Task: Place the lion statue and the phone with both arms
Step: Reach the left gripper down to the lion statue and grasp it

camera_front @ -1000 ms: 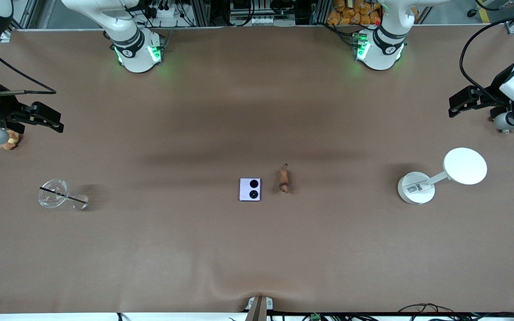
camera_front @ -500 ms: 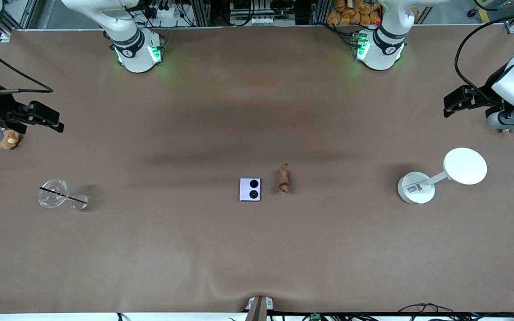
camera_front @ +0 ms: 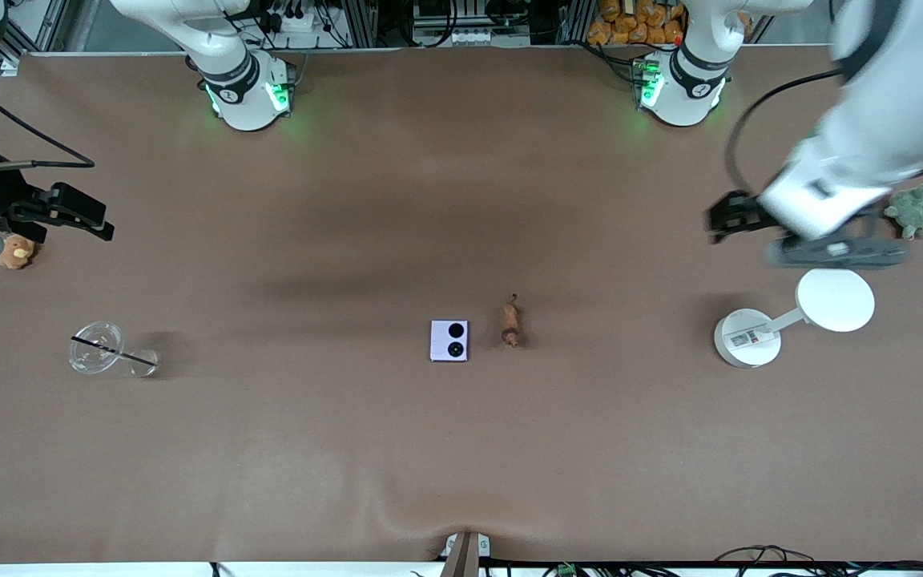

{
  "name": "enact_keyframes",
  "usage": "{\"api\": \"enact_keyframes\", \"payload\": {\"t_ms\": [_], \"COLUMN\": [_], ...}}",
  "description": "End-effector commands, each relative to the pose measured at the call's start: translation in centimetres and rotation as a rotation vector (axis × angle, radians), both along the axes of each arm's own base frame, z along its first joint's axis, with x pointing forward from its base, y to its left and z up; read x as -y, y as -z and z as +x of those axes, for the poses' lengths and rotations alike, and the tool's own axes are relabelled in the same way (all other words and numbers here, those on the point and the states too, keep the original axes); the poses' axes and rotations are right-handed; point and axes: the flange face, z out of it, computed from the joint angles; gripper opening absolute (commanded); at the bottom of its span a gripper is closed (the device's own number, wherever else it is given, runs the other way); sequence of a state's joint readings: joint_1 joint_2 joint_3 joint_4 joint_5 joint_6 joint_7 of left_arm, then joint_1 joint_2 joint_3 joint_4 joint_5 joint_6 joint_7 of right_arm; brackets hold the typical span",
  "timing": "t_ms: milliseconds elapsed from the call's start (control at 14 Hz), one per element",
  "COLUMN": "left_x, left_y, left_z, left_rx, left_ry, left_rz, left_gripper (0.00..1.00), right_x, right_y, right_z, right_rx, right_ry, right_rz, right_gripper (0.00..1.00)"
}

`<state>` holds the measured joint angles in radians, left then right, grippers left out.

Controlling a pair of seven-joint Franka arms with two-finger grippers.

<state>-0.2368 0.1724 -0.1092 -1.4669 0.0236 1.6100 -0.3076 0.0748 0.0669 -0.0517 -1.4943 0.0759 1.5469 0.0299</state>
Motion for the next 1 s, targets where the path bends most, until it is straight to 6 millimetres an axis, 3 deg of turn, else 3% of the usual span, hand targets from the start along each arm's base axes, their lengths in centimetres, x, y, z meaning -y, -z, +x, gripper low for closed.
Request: {"api": "enact_keyframes", "payload": {"t_ms": [0, 143, 500, 643, 714, 786, 929], "left_x": [6.8, 10.8, 19.4, 20.7, 21.8, 22.3, 22.4], "left_y": [3.9, 7.5, 19.2, 23.5, 25.6, 27.1, 29.4], "left_z": [1.1, 1.4, 3.0, 3.8, 3.6, 3.5, 3.4], "left_rx": [-0.026, -0.021, 0.067, 0.109, 0.12, 0.123, 0.105], "left_ry": [-0.06, -0.058, -0.15, -0.138, -0.117, -0.111, -0.107], "left_rz": [0.025, 0.019, -0.052, -0.066, -0.07, -0.074, -0.063], "left_gripper": [1.0, 1.0, 1.0, 1.0, 1.0, 1.0, 1.0], "right_x": [0.1, 0.1, 1.4, 3.5, 3.9, 4.7, 7.4], "right_y": [0.1, 0.1, 0.3, 0.1, -1.0, -3.5, -5.0], "right_z": [0.6, 0.6, 0.6, 0.6, 0.6, 0.4, -0.1], "right_rx": [-0.003, -0.003, -0.009, -0.005, 0.019, 0.063, 0.078], "right_ry": [0.009, 0.008, 0.03, 0.06, 0.073, 0.083, 0.125], "right_rz": [0.015, 0.015, 0.013, 0.016, 0.013, 0.001, 0.005], "right_gripper": [1.0, 1.0, 1.0, 1.0, 1.0, 1.0, 1.0]}}
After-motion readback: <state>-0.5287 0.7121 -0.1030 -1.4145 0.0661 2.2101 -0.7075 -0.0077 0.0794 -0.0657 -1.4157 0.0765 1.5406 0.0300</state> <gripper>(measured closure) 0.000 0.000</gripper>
